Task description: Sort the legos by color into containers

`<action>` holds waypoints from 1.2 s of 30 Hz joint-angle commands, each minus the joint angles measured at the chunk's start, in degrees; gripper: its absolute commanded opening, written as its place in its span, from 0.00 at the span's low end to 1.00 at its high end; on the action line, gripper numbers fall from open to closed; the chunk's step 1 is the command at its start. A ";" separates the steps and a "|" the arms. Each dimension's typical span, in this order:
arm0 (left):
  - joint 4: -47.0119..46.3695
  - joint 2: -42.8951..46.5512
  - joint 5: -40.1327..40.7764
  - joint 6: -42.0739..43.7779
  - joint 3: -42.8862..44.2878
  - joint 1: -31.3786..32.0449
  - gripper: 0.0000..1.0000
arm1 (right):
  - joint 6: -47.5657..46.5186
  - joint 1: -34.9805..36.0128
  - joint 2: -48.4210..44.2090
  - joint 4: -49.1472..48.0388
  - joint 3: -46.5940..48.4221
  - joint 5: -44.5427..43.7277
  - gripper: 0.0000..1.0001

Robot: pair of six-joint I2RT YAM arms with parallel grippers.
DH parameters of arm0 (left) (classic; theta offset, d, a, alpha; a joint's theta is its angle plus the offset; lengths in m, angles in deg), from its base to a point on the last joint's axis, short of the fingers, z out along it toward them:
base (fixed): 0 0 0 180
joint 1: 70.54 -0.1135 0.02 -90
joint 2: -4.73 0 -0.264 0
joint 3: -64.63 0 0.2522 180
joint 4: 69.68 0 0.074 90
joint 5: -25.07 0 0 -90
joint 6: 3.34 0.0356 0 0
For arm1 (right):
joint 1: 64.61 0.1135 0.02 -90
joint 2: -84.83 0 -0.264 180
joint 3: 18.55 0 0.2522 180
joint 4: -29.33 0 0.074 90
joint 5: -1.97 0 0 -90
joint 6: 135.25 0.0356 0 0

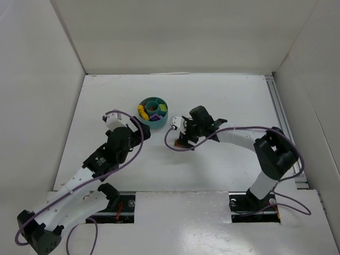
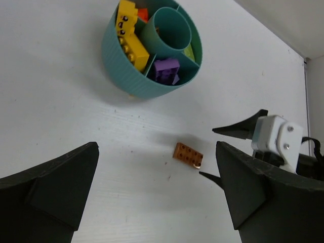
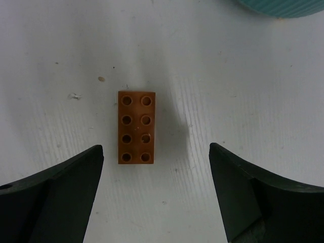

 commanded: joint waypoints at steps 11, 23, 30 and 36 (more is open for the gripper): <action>8.70 8.29 -1.26 -7.65 -3.54 -0.05 0.99 | -2.43 2.87 8.64 -4.40 3.39 -3.95 0.87; 10.28 9.43 -0.03 -9.41 -4.07 -0.05 0.99 | 2.92 7.53 11.98 -4.94 2.96 -15.21 0.57; 12.65 9.43 1.47 -9.41 -2.13 -0.05 0.99 | 5.75 8.06 9.62 -6.07 1.90 -15.92 0.45; 12.13 10.49 1.47 -9.41 -2.66 -0.05 0.99 | 4.16 8.06 -1.89 -16.25 -1.44 -12.67 0.41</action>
